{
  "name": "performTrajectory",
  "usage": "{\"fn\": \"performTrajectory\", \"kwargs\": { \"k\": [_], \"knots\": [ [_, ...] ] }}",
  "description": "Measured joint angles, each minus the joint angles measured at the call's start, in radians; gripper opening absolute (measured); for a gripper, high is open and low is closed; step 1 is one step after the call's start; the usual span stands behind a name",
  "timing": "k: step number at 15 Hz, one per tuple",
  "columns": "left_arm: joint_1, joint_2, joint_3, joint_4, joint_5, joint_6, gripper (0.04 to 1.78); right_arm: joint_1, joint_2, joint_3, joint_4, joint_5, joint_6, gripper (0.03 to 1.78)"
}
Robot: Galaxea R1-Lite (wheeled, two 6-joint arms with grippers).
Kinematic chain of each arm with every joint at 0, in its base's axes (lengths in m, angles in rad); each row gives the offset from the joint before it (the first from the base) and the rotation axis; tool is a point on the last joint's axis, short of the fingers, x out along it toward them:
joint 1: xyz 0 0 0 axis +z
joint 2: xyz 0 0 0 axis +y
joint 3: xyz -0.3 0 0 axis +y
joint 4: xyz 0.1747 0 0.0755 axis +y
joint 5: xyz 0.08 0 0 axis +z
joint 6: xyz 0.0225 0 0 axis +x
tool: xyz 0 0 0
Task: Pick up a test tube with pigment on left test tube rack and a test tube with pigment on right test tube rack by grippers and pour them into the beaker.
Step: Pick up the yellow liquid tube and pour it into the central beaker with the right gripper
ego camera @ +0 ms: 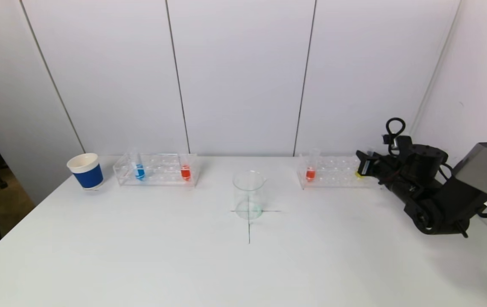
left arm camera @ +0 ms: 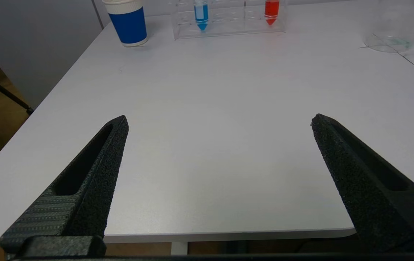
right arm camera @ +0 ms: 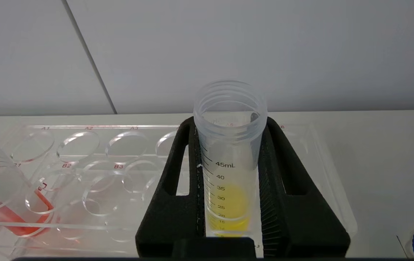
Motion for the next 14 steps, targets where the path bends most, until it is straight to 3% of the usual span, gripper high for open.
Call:
{"fn": "performTrajectory", "kwargs": {
  "k": [14],
  "knots": [
    [0.000, 0.000, 0.000, 0.000, 0.000, 0.000, 1.76, -0.004, -0.084, -0.002, 0.025, 0.000, -0.005, 0.48]
  ]
}}
